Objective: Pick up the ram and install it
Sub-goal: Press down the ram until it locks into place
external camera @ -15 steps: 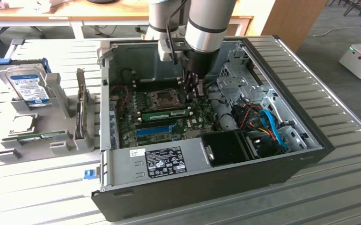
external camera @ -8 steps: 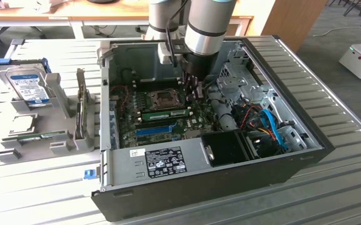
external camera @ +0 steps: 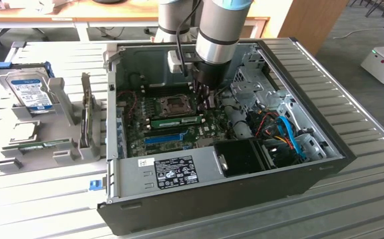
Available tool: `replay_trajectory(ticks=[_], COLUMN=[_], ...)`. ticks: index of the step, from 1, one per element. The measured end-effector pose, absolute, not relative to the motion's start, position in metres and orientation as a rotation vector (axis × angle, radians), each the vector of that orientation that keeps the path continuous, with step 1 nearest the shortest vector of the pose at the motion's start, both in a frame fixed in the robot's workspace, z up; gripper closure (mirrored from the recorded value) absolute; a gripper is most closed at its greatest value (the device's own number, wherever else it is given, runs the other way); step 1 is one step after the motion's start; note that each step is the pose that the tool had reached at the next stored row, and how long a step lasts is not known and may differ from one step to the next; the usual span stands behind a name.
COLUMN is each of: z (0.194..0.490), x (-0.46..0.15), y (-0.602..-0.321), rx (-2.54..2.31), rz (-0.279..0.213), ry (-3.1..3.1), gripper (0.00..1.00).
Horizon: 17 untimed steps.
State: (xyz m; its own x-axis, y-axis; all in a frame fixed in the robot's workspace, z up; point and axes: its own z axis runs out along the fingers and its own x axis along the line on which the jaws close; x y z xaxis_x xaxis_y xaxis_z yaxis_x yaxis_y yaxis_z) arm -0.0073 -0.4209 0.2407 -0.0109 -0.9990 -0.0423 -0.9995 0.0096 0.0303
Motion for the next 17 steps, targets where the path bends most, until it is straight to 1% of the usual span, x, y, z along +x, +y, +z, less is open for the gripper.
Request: replay_trajectory(ticks=[17], z=[0.2394], x=[-0.0002], y=[-0.4214], rx=[-2.202], rz=[0.081], ry=[2.225], gripper=[0.89])
